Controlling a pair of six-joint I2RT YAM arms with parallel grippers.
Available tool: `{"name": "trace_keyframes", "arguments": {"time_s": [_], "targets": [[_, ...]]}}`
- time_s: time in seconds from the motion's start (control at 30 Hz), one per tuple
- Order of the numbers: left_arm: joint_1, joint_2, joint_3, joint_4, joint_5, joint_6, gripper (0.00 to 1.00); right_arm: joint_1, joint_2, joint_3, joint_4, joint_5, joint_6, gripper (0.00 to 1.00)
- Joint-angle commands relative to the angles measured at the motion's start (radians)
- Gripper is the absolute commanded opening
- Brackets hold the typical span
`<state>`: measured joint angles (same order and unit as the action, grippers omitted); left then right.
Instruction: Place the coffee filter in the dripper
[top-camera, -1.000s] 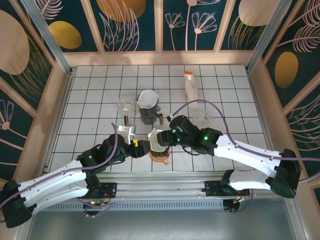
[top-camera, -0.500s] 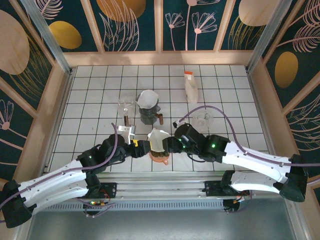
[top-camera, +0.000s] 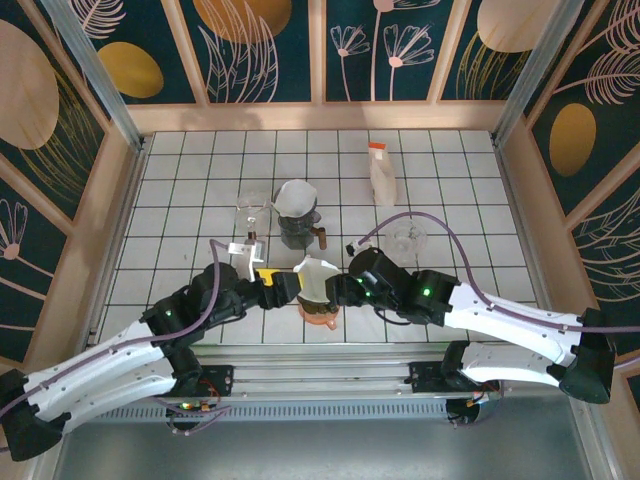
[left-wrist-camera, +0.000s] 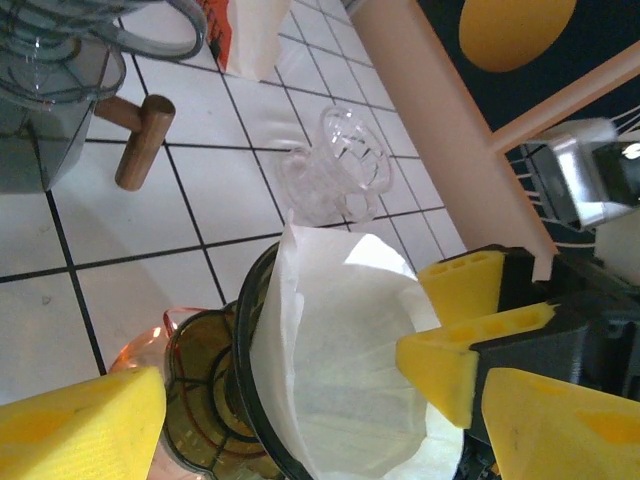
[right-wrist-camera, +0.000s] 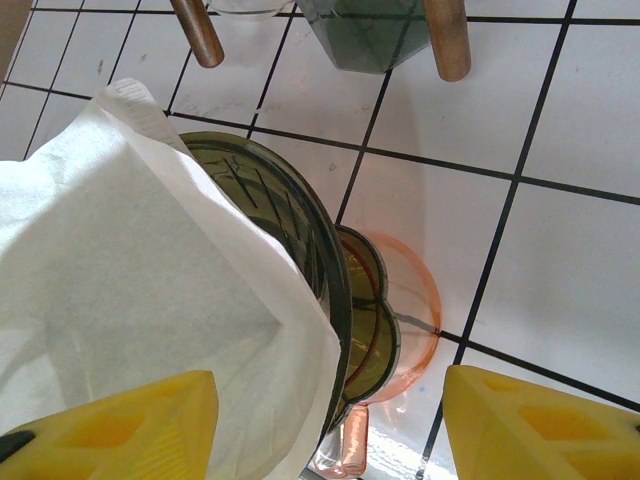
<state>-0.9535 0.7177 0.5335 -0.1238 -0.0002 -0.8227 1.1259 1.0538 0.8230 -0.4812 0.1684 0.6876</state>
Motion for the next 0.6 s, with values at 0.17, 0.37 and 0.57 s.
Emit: {"name": "trace_keyframes", "arguments": {"time_s": [0.17,0.37,0.57], "targets": [[0.007,0.057,0.003,-0.060,-0.001,0.018,0.68,0.009,0.024,0.016,-0.018,0.030,0.006,0.62],[0.008,0.049,-0.021,-0.042,0.011,0.006,0.63,0.009,0.038,0.041,-0.038,0.038,-0.005,0.63],[0.007,0.057,-0.036,-0.040,0.017,0.004,0.61,0.003,0.091,0.154,-0.094,0.058,-0.065,0.69]]}}
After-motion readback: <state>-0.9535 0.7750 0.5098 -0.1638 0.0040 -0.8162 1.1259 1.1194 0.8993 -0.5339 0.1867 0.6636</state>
